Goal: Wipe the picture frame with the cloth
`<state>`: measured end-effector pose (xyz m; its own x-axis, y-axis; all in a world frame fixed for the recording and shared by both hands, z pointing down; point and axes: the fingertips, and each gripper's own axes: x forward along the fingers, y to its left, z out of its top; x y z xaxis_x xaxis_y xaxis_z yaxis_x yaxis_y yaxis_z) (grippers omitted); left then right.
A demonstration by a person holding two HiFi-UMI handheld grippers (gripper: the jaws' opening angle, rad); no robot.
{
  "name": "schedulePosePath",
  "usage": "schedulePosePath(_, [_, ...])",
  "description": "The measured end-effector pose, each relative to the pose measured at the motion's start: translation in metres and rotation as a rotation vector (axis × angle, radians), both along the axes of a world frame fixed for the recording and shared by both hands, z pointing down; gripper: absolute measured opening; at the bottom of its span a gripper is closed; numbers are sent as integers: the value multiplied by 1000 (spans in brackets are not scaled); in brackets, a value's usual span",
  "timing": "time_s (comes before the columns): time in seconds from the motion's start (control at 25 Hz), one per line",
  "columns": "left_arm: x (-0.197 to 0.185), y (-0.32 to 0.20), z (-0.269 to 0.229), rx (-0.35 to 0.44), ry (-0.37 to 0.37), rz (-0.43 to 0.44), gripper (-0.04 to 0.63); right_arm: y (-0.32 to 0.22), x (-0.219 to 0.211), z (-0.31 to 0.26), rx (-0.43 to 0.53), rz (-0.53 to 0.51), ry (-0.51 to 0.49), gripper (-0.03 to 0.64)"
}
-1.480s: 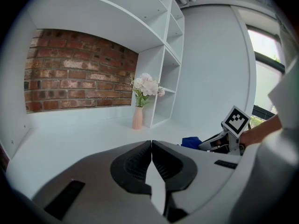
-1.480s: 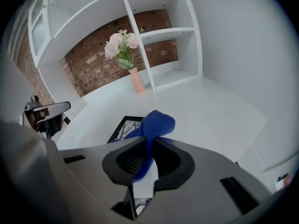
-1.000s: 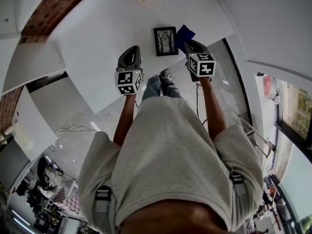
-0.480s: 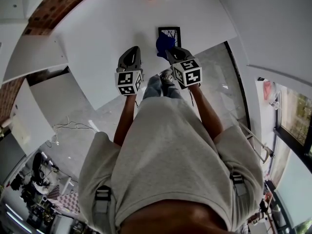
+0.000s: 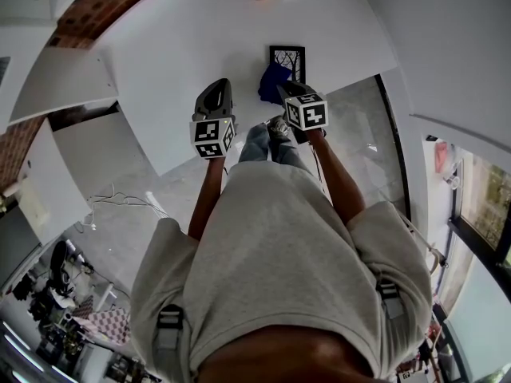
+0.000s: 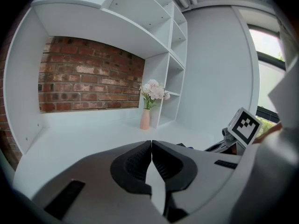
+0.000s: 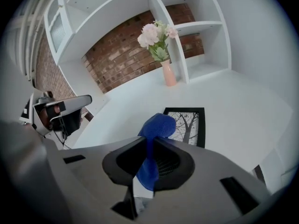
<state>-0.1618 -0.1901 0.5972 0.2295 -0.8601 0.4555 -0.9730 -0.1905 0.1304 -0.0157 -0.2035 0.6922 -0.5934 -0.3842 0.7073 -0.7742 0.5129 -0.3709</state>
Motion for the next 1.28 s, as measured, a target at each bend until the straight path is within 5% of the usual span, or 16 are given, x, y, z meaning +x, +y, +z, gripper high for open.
schedulePosePath(1.28, [52,-23,-6,16,4,125,18,4,135,17,-97,334,12,60])
